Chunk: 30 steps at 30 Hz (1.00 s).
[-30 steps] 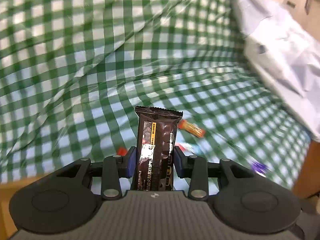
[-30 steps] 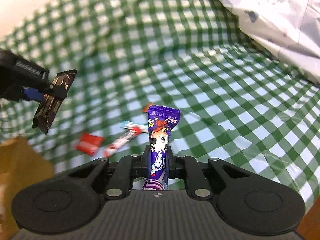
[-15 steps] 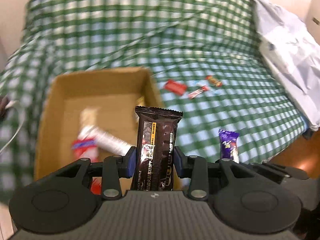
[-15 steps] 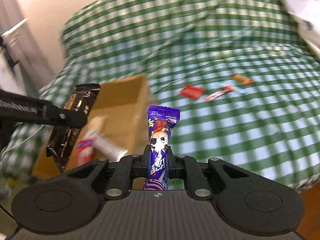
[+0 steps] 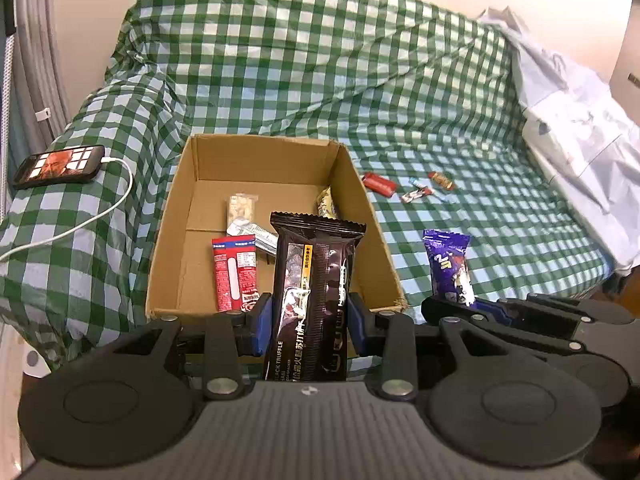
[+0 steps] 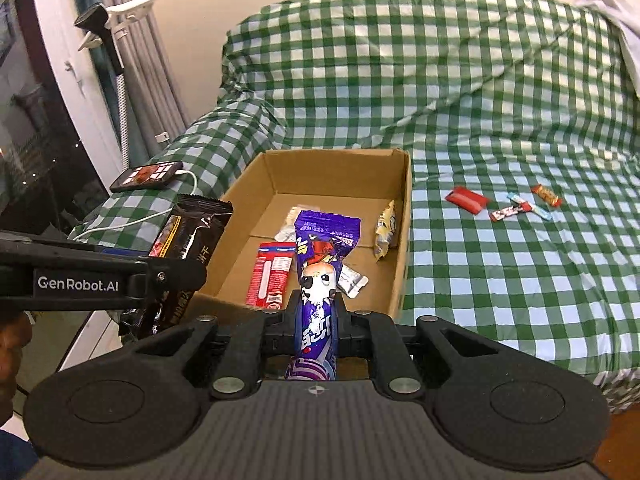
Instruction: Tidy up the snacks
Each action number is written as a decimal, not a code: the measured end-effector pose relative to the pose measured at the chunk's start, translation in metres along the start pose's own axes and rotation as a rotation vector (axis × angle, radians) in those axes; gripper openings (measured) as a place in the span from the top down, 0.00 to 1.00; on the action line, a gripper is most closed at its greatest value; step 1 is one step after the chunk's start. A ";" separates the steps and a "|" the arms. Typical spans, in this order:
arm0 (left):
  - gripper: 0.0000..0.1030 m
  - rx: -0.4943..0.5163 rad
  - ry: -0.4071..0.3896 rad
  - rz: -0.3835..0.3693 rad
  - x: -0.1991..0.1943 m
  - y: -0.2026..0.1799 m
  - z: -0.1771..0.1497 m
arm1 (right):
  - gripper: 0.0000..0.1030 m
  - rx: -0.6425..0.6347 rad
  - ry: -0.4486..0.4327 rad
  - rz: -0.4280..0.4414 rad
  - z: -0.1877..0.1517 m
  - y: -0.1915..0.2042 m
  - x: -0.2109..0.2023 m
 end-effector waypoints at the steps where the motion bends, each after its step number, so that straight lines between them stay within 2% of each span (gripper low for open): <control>1: 0.58 -0.005 -0.008 -0.004 -0.004 0.001 -0.002 | 0.87 -0.005 -0.005 -0.004 -0.001 0.003 -0.004; 13: 0.58 -0.049 -0.092 -0.001 -0.043 0.015 -0.011 | 0.87 -0.050 -0.047 -0.012 -0.006 0.029 -0.027; 17: 0.58 -0.063 -0.085 -0.008 -0.041 0.018 -0.012 | 0.87 -0.080 -0.040 -0.013 -0.007 0.038 -0.026; 23: 0.58 -0.066 -0.069 -0.022 -0.031 0.018 -0.012 | 0.87 -0.070 -0.026 -0.047 -0.006 0.030 -0.024; 30: 0.58 -0.072 -0.045 0.011 -0.014 0.029 -0.009 | 0.87 -0.059 0.006 -0.048 -0.005 0.024 -0.008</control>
Point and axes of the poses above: each gripper's, at about its wrist camera, not at the fingertips, and x roughly the way its jaws point, y to its left, z to its top, the point moved 8 cm from there along x, roughly the way its jaws point, and after that the axes turned 3 degrees about z, right-handed, at the moved point
